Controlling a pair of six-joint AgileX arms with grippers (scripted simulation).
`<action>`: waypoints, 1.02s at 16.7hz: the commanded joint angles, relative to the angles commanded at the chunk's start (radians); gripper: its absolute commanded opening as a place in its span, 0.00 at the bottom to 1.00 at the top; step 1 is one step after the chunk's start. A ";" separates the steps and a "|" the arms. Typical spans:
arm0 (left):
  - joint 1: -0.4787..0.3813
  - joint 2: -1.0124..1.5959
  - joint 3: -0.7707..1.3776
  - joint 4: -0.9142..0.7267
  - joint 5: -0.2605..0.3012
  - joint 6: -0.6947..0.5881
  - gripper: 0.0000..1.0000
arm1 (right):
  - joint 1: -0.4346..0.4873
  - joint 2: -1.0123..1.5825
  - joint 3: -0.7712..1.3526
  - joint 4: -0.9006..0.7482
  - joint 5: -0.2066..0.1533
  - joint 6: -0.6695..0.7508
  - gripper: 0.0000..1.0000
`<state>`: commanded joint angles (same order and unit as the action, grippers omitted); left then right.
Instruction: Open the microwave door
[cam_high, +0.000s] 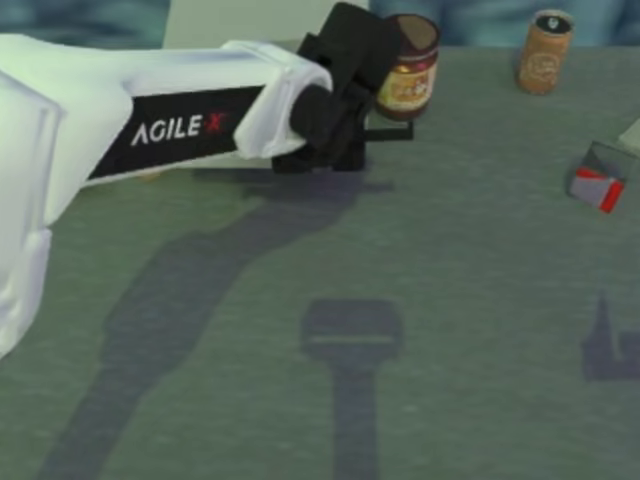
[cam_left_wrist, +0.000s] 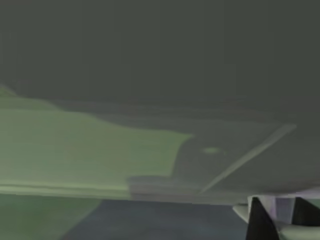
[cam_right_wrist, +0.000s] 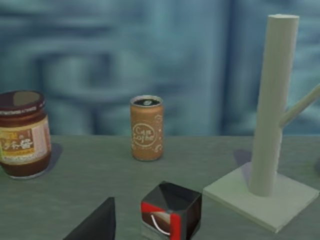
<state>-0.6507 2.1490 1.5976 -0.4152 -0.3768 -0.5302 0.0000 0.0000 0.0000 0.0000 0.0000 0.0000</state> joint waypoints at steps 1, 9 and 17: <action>0.000 -0.014 -0.016 0.011 -0.007 -0.007 0.00 | 0.000 0.000 0.000 0.000 0.000 0.000 1.00; 0.001 -0.029 -0.043 0.023 -0.018 -0.015 0.00 | 0.000 0.000 0.000 0.000 0.000 0.000 1.00; 0.001 -0.029 -0.043 0.023 -0.018 -0.015 0.00 | 0.000 0.000 0.000 0.000 0.000 0.000 1.00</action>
<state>-0.6500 2.1203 1.5541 -0.3927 -0.3949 -0.5454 0.0000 0.0000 0.0000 0.0000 0.0000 0.0000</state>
